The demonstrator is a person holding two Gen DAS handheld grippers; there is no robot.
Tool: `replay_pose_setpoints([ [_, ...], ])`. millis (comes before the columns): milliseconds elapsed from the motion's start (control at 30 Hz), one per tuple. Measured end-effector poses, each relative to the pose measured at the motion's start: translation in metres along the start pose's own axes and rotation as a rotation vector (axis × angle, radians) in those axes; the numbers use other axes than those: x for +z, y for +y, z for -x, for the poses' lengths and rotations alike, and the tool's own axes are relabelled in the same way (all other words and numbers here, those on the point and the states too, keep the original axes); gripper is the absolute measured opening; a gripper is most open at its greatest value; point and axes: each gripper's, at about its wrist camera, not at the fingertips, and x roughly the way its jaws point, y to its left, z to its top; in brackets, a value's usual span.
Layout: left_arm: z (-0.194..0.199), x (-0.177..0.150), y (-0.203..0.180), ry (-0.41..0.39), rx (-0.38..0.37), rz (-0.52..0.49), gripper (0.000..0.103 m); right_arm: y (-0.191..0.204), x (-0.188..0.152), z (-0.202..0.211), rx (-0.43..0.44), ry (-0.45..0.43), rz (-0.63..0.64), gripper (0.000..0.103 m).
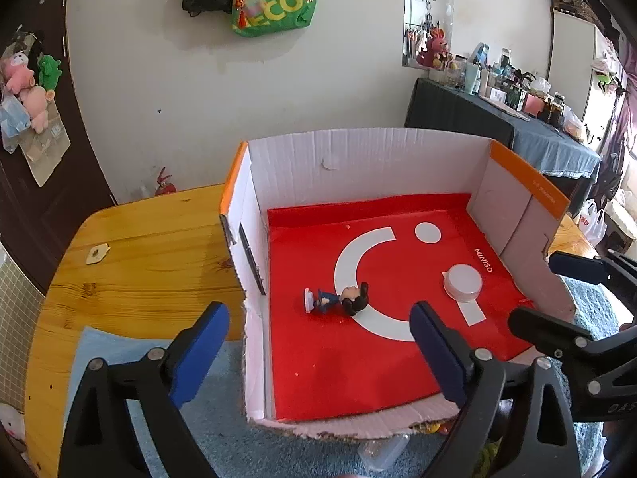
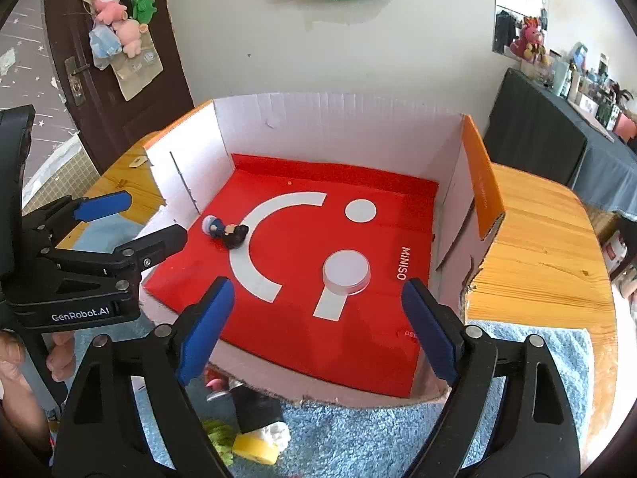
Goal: Organize objects
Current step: 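Withdraw both open tools from the box back over the towel, then grasp the pink round device with the left tool while the right tool grasps the yellow fuzzy toy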
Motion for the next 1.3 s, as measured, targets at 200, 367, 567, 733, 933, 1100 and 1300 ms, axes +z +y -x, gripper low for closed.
replay_pose_setpoints([
  [200,0.015,-0.003,0.0,-0.029,0.003,-0.001,0.102,0.004,-0.004,0.011,0.001,-0.022,0.01,0.093],
  [367,0.026,-0.008,0.002,-0.042,0.001,0.0,0.103,0.005,-0.008,0.017,0.003,-0.032,0.009,0.093],
  [567,0.037,-0.017,0.003,-0.043,-0.008,-0.001,0.103,0.006,-0.015,0.026,0.008,-0.044,0.009,0.094],
  [733,0.049,-0.026,0.002,-0.049,-0.022,0.0,0.103,0.008,-0.02,0.037,0.011,-0.058,0.01,0.094],
  [933,0.055,-0.035,-0.002,-0.042,-0.039,-0.003,0.103,0.008,-0.027,0.044,0.016,-0.066,0.008,0.094],
  [1100,0.056,-0.042,-0.005,-0.029,-0.043,-0.009,0.103,0.011,-0.034,0.046,0.021,-0.064,0.008,0.094],
  [1300,0.056,-0.049,-0.005,-0.017,-0.051,-0.002,0.103,0.012,-0.044,0.048,0.023,-0.058,0.004,0.094],
])
